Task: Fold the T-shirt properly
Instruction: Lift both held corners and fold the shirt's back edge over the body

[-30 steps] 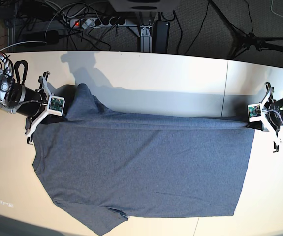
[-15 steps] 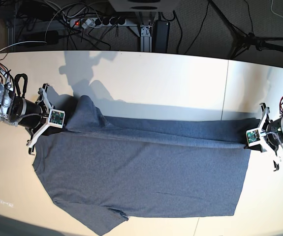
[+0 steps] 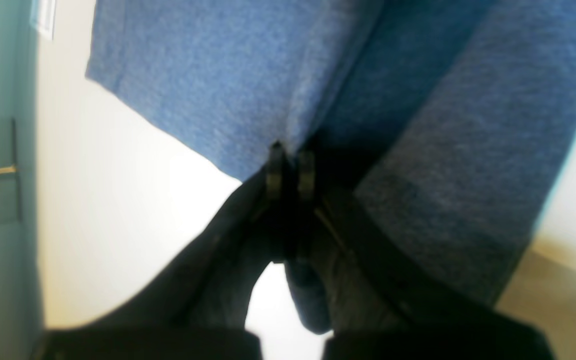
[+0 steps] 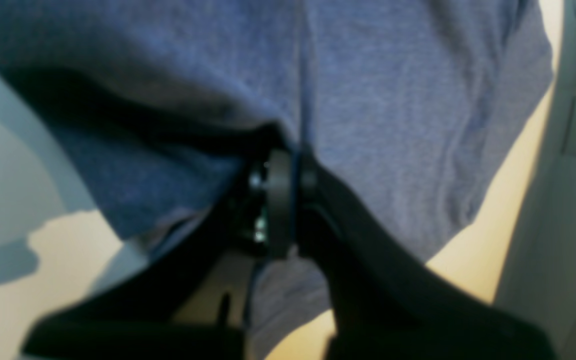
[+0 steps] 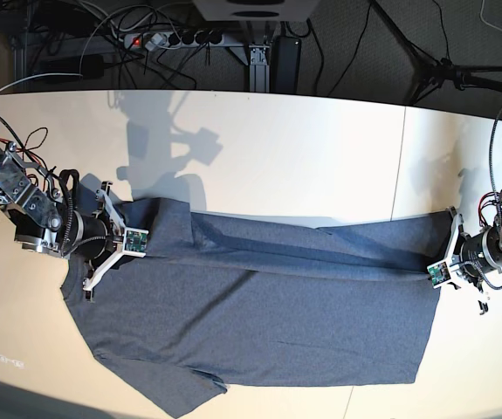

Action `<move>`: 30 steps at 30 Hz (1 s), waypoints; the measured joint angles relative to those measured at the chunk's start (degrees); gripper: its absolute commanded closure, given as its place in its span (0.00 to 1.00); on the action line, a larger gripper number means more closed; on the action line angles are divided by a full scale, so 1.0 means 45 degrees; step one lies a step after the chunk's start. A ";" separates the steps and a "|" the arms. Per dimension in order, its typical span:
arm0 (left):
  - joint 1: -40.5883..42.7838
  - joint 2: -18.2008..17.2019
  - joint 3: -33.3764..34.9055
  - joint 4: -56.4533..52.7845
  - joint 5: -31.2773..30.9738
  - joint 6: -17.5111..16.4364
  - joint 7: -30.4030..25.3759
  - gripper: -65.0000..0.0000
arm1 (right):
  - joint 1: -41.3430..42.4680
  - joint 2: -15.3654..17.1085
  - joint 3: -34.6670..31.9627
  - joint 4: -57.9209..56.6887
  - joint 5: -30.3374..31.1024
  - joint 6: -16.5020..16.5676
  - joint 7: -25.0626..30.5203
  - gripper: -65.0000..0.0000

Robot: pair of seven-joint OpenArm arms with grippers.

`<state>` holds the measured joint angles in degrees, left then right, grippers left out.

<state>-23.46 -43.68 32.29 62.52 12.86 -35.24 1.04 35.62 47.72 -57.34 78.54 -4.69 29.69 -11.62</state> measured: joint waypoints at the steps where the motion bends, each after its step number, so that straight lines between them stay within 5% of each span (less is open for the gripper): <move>1: -0.0087 0.0117 0.0000 -0.0262 0.0024 -0.0010 0.0024 1.00 | 0.0073 -0.0083 0.0000 -0.0131 0.0044 0.0024 0.0049 1.00; 19: -0.1394 0.0826 0.1724 -0.2327 0.0151 0.0000 -0.0578 1.00 | 0.0121 -0.1404 -0.0005 -0.1554 -0.0209 0.0131 -0.0107 1.00; 30: -0.1462 0.0855 0.1729 -0.2341 0.0423 0.0053 -0.0578 1.00 | 0.0126 -0.1477 -0.0005 -0.1661 -0.0301 0.0131 -0.0107 1.00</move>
<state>-30.04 -39.83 40.07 51.99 14.76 -35.00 -1.56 36.18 41.08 -57.36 71.07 -6.04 30.28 -12.10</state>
